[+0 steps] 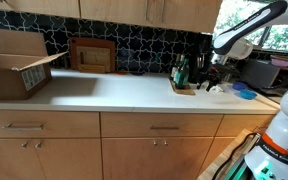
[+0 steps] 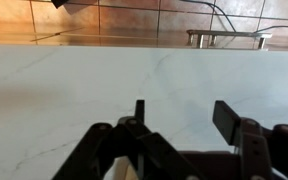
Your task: Turn the wooden tray to the right and push it backwards
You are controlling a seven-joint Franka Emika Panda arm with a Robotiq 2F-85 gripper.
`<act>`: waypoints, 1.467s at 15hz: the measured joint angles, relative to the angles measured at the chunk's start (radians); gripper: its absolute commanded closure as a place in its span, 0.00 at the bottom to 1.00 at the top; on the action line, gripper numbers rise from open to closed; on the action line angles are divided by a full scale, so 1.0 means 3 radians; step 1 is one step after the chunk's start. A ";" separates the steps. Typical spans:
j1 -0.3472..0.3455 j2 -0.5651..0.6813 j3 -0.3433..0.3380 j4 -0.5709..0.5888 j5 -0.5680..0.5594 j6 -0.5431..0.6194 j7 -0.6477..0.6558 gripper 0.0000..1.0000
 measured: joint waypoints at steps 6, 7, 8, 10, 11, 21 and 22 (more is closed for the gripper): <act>-0.0223 0.0398 -0.0143 0.0049 0.0141 0.0486 0.0326 0.97; -0.0235 0.0484 -0.0145 0.0076 0.0170 0.0599 0.0395 1.00; -0.0237 0.0575 -0.0145 0.0110 0.0211 0.0719 0.0451 1.00; -0.0232 0.0745 -0.0138 0.0195 0.0298 0.0930 0.0537 0.98; -0.0232 0.0828 -0.0130 0.0244 0.0304 0.1021 0.0593 0.97; -0.0146 0.1639 -0.0117 0.0683 -0.0158 0.1631 0.1237 0.98; -0.0113 0.1697 -0.0153 0.0707 -0.0255 0.1680 0.1298 0.97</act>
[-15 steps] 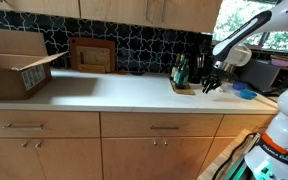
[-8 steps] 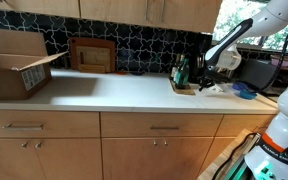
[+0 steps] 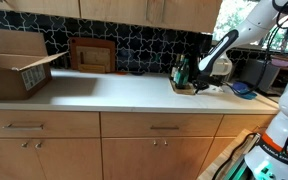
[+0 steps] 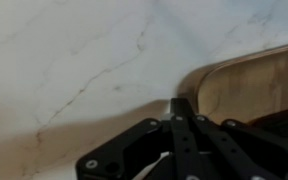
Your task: Turn the wooden tray to the right and push it backwards
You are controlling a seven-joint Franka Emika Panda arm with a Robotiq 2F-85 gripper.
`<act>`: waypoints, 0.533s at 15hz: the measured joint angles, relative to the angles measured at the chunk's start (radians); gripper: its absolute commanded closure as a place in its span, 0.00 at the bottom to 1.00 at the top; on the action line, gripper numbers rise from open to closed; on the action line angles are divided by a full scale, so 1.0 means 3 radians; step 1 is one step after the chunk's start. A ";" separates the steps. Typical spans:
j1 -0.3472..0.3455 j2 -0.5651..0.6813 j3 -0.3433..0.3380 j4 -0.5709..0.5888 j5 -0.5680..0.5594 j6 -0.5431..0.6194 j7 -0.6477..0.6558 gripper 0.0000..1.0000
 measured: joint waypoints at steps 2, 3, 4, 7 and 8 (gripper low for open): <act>0.0079 0.0099 -0.0078 0.0047 -0.0126 0.0071 0.0062 0.98; 0.0109 0.0127 -0.0100 0.0067 -0.0130 0.0083 0.0063 0.98; 0.0127 0.0138 -0.0105 0.0080 -0.0129 0.0084 0.0062 0.97; 0.0150 0.0143 -0.0088 0.0091 -0.0085 0.0082 0.0010 0.96; 0.0149 0.0141 -0.0075 0.0092 -0.0054 0.0075 -0.0024 0.96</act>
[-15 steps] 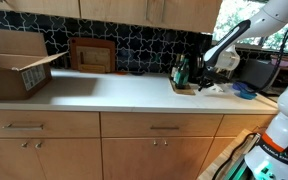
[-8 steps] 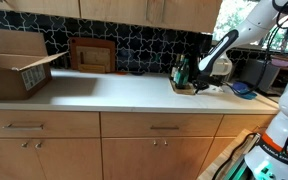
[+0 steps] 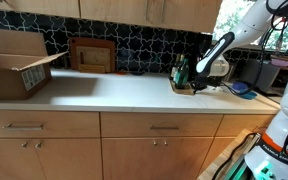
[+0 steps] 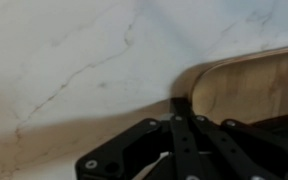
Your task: Turn the wooden tray to the right and push it backwards
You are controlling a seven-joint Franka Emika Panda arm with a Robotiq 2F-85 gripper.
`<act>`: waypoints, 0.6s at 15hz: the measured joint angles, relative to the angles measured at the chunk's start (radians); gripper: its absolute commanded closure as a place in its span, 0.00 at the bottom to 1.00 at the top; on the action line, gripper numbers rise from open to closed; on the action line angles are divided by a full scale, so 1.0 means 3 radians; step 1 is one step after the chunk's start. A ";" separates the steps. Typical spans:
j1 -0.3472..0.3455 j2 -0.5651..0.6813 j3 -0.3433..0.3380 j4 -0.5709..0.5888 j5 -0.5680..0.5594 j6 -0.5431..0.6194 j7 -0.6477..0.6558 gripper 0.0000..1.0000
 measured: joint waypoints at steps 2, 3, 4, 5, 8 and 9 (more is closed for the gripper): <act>-0.0002 -0.0005 0.0041 0.0006 0.0088 -0.0022 -0.0091 0.97; -0.0004 -0.0008 0.0069 0.0007 0.0138 -0.0029 -0.0134 0.97; -0.0008 -0.0012 0.0104 0.0007 0.0200 -0.0034 -0.0183 0.96; -0.0009 -0.0014 0.0142 0.0008 0.0265 -0.0036 -0.0238 0.97; -0.0010 -0.0015 0.0263 0.0016 0.0406 -0.0036 -0.0362 0.97; -0.0009 -0.0015 0.0302 0.0020 0.0435 -0.0036 -0.0379 0.97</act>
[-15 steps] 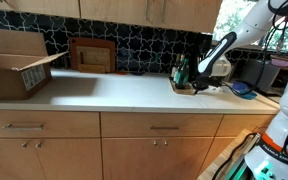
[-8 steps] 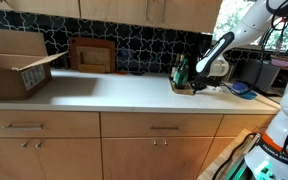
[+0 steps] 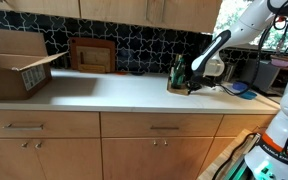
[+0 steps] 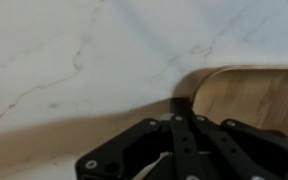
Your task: Turn the wooden tray to the right and push it backwards
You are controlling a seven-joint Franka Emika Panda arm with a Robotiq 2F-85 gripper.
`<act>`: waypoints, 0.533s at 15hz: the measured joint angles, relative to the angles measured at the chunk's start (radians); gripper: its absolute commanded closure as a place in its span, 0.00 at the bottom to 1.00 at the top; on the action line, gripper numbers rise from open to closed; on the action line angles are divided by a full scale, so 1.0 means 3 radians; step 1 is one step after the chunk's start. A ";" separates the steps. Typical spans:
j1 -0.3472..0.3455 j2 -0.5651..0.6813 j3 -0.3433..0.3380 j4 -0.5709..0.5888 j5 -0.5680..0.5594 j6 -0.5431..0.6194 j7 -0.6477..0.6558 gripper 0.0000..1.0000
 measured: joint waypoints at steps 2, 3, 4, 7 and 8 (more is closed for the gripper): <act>0.0001 0.0000 0.0079 0.0013 0.0060 0.0000 -0.0041 0.97; 0.0001 0.0001 0.0119 0.0022 0.0091 0.0000 -0.0058 0.97; 0.0001 0.0002 0.0157 0.0031 0.0118 0.0000 -0.0075 0.98; 0.0008 0.0002 0.0247 0.0064 0.0164 0.0006 -0.0098 0.98; 0.0015 0.0002 0.0268 0.0086 0.0167 0.0011 -0.0098 0.98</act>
